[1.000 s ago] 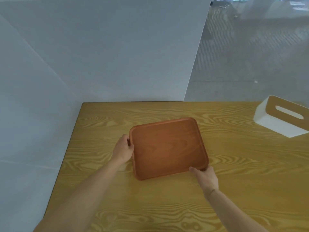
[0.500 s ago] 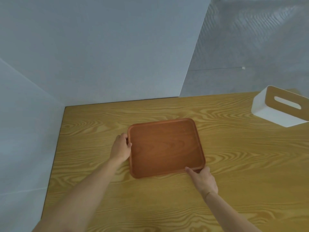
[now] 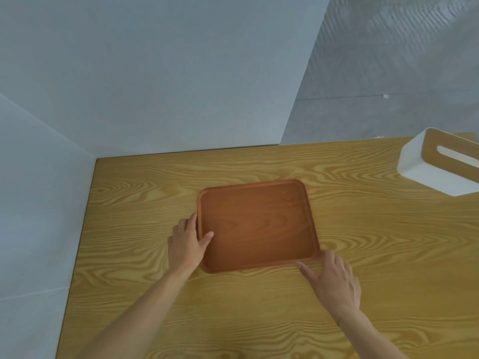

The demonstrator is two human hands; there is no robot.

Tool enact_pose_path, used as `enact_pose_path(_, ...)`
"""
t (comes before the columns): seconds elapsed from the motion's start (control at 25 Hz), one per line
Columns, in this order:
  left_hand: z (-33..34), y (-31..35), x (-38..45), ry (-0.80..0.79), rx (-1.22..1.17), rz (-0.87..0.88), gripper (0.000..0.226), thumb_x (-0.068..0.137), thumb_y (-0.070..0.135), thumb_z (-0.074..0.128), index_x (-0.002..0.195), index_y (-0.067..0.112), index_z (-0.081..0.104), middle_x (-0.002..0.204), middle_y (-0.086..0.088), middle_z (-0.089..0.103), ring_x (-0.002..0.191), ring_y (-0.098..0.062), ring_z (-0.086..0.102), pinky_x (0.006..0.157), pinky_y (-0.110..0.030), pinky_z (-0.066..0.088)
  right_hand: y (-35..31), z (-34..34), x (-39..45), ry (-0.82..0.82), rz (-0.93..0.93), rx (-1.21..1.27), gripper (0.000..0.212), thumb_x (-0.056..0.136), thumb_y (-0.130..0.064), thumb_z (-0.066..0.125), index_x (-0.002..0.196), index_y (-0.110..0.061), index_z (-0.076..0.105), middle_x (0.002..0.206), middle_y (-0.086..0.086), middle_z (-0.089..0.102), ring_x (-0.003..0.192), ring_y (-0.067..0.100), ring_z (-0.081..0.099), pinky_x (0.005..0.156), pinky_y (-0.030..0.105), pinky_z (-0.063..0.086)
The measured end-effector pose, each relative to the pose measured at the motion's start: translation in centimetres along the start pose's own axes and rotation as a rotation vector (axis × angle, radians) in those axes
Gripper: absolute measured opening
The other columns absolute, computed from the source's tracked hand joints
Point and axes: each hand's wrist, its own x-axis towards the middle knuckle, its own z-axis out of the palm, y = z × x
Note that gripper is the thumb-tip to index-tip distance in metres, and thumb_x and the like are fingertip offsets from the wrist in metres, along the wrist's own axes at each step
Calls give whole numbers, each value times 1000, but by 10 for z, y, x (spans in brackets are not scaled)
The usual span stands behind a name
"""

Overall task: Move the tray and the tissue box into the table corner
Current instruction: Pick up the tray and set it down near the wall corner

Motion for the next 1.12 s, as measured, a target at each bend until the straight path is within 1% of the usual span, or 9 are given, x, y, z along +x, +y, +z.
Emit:
enact_pose_path(0.08, 7, -6, -21, -29, 9, 7, 86, 86, 67, 54, 151, 16, 32, 145, -11, 42, 133, -31, 37, 106, -52, 35, 9, 3, 5, 60, -104, -26, 89, 79, -82, 38, 145, -23, 35, 138, 2, 51, 123, 28, 45, 92, 44, 45)
enact_pose_path(0.16, 13, -13, -38, -87, 23, 16, 106, 75, 84, 46, 155, 18, 22, 155, -9, 29, 142, -30, 21, 113, -55, 21, 16, 5, 12, 32, -185, -56, 95, 81, -83, 36, 155, -26, 18, 157, 3, 32, 143, 31, 25, 108, 51, 33)
enact_pose_path(0.2, 17, -17, -44, -109, 35, 30, 115, 69, 90, 41, 156, 19, 16, 159, -7, 22, 145, -28, 13, 115, -55, 15, 18, 6, 17, 13, -213, -81, 97, 80, -85, 30, 156, -27, 11, 162, 3, 23, 147, 33, 15, 113, 55, 24)
enact_pose_path(0.28, 24, -23, -50, -132, 63, 50, 127, 59, 97, 36, 157, 21, 7, 164, -4, 10, 148, -24, 1, 117, -57, 8, 22, 8, 25, -19, -247, -107, 100, 77, -88, 21, 157, -30, 1, 166, 2, 8, 151, 33, 0, 117, 60, 10)
enact_pose_path(0.36, 28, -28, -50, -148, 99, 50, 131, 55, 99, 34, 156, 24, -1, 165, -2, 4, 149, -23, -3, 118, -59, 7, 27, 10, 31, -57, -267, -107, 100, 76, -89, 17, 155, -34, -8, 166, 0, 0, 151, 31, -9, 117, 62, 4)
enact_pose_path(0.48, 30, -32, -49, -164, 155, 52, 131, 54, 102, 31, 154, 29, -13, 165, 0, -2, 150, -23, -8, 117, -63, 5, 32, 13, 35, -70, -287, -80, 98, 76, -90, 17, 153, -37, -14, 166, -1, -1, 151, 28, -10, 117, 64, 5)
enact_pose_path(0.6, 30, -34, -45, -174, 190, 69, 131, 55, 103, 31, 152, 31, -18, 166, 3, -5, 150, -26, -10, 113, -69, 5, 32, 15, 37, -40, -296, -56, 98, 78, -89, 22, 155, -36, -8, 166, 0, 4, 151, 26, -4, 117, 64, 9)
enact_pose_path(0.8, 23, -36, -26, -183, 235, 87, 131, 56, 104, 29, 153, 29, -17, 166, 3, -3, 150, -30, -7, 112, -72, 9, 22, 12, 49, -37, -290, -9, 98, 79, -84, 37, 154, -38, -7, 166, 1, 5, 152, 26, -4, 117, 65, 12)
enact_pose_path(1.12, 5, -29, 24, -178, 259, 83, 132, 54, 104, 25, 153, 27, -12, 165, 3, -3, 150, -26, -3, 110, -72, 16, -13, -5, 91, -61, -267, 10, 100, 75, -88, 32, 153, -40, -8, 167, 1, 0, 151, 27, -7, 116, 67, 9)
